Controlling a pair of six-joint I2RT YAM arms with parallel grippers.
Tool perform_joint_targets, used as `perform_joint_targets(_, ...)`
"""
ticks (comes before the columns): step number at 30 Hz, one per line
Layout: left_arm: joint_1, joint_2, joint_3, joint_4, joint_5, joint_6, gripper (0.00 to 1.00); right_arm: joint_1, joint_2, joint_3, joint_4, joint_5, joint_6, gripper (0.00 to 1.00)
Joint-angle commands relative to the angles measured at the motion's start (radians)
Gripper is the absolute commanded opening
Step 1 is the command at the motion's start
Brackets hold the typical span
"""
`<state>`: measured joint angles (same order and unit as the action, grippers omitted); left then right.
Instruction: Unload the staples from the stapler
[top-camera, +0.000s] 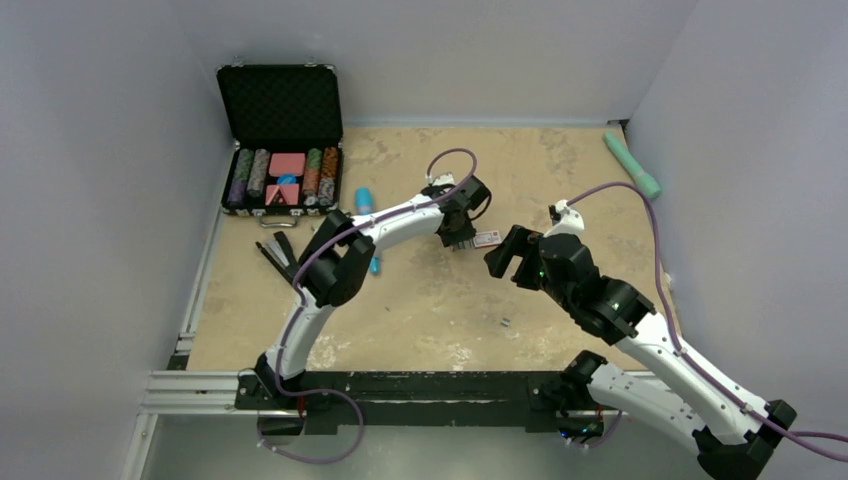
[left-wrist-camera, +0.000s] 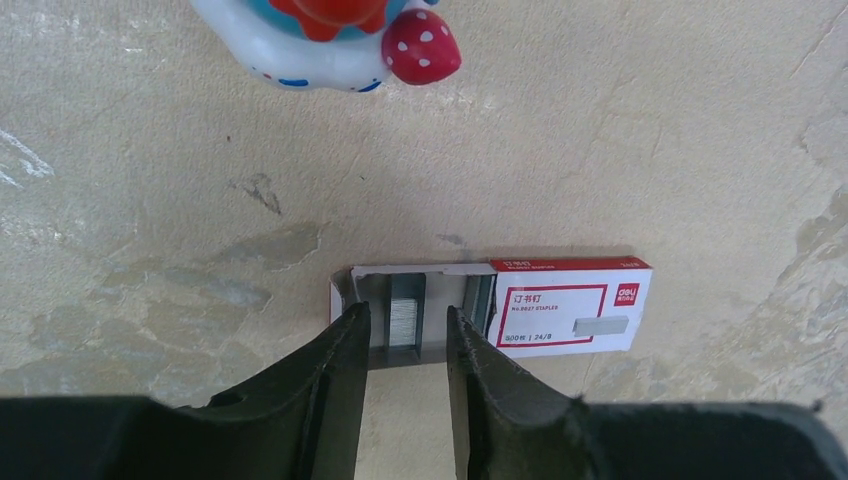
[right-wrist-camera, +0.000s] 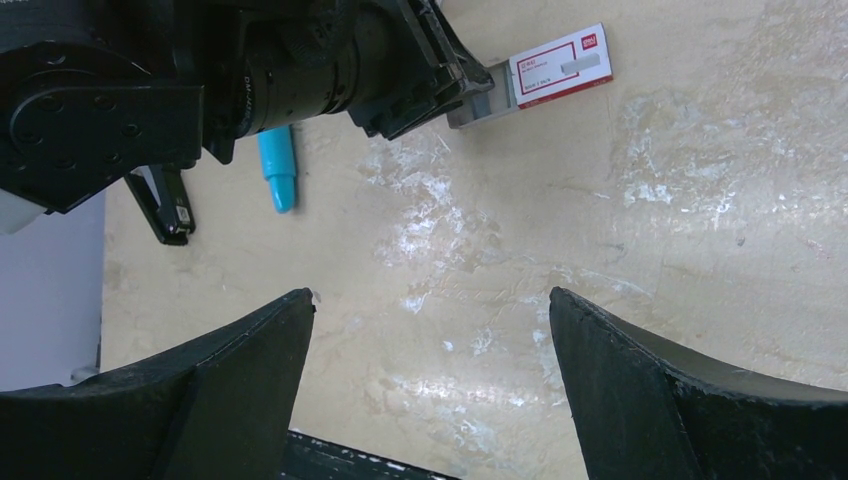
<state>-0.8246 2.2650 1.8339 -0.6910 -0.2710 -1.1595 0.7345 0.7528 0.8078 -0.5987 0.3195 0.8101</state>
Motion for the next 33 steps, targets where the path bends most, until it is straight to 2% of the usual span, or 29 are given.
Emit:
perform_joint_targets(1, -0.019, -0.059, -0.017, 0.035, -0.042, 0.055, 0.39, 0.002, 0.000, 0.045, 0.012, -0.003, -0.008, 0.92)
perform_joint_targets(7, -0.022, -0.167, -0.053, 0.043, -0.057, 0.102, 0.42, 0.002, 0.005, 0.087, -0.031, 0.064, 0.046, 0.95)
perform_joint_targets(13, -0.023, -0.308, -0.129, 0.091, -0.007, 0.249, 0.54, 0.002, 0.013, 0.160, -0.103, 0.155, 0.122, 0.98)
perform_joint_targets(18, -0.030, -0.471, -0.346, 0.256, 0.105, 0.507, 0.63, 0.002, -0.009, 0.263, -0.130, 0.172, 0.096, 0.99)
perform_joint_targets(22, -0.033, -0.567, -0.471, 0.328, 0.254, 0.765, 0.63, 0.002, -0.009, 0.332, -0.076, 0.120, -0.004, 0.99)
perform_joint_targets(25, -0.034, -0.584, -0.489, 0.307, 0.413, 0.934, 0.63, 0.002, -0.030, 0.350, 0.028, 0.013, -0.130, 0.99)
perform_joint_targets(28, -0.044, -0.580, -0.471, 0.278, 0.551, 1.064, 0.70, 0.002, -0.026, 0.367, 0.080, -0.154, -0.252, 0.99)
perform_joint_targets(32, -0.085, -0.537, -0.423, 0.232, 0.593, 1.235, 0.69, 0.003, 0.034, 0.484, -0.116, 0.020, -0.176, 0.95)
perform_joint_targets(33, -0.091, -0.512, -0.398, 0.208, 0.615, 1.260, 0.68, 0.002, 0.031, 0.497, -0.133, 0.013, -0.178, 0.96)
